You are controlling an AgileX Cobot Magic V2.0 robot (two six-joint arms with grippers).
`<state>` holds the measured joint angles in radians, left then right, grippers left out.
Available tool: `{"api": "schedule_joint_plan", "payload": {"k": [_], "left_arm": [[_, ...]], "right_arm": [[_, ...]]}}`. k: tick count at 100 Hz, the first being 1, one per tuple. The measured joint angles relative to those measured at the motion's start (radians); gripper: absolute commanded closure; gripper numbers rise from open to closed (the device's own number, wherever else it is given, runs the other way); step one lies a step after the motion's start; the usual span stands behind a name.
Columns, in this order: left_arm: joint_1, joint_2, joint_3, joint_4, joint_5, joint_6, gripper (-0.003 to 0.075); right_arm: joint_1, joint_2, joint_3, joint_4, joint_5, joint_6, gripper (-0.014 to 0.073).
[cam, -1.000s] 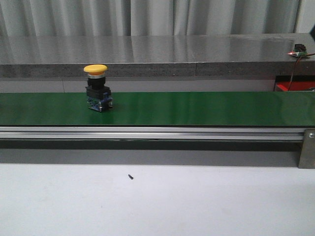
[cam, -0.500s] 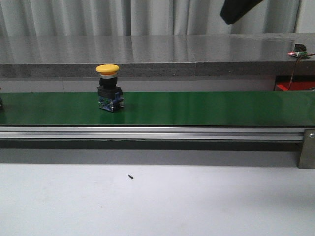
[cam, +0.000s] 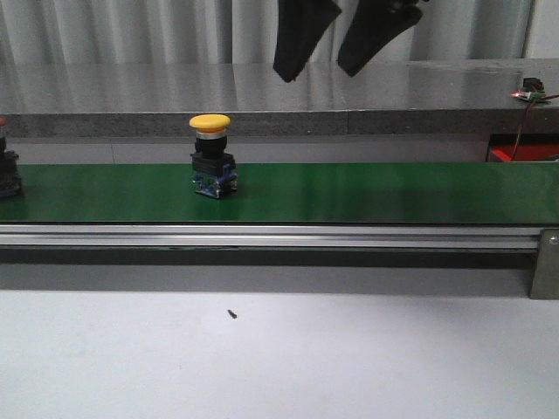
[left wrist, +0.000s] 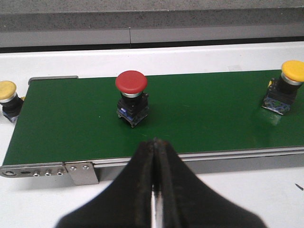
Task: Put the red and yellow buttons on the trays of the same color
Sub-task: 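Move the right gripper above the yellow button riding on the belt, then lower the right gripper onto the yellow button and grasp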
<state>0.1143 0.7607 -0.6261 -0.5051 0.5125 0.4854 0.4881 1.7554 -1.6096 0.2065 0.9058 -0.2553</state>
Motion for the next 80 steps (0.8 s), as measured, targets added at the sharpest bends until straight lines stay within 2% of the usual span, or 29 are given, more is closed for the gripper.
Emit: {"api": "schedule_joint_plan", "payload": {"k": [35, 80], "left_arm": [[0.000, 0.000, 0.000, 0.000, 0.000, 0.000, 0.0740], [0.000, 0.000, 0.000, 0.000, 0.000, 0.000, 0.0740]], "right_arm": [[0.018, 0.130, -0.070, 0.002, 0.030, -0.177, 0.0005], [0.018, 0.210, -0.073, 0.009, -0.058, -0.223, 0.0005]]}}
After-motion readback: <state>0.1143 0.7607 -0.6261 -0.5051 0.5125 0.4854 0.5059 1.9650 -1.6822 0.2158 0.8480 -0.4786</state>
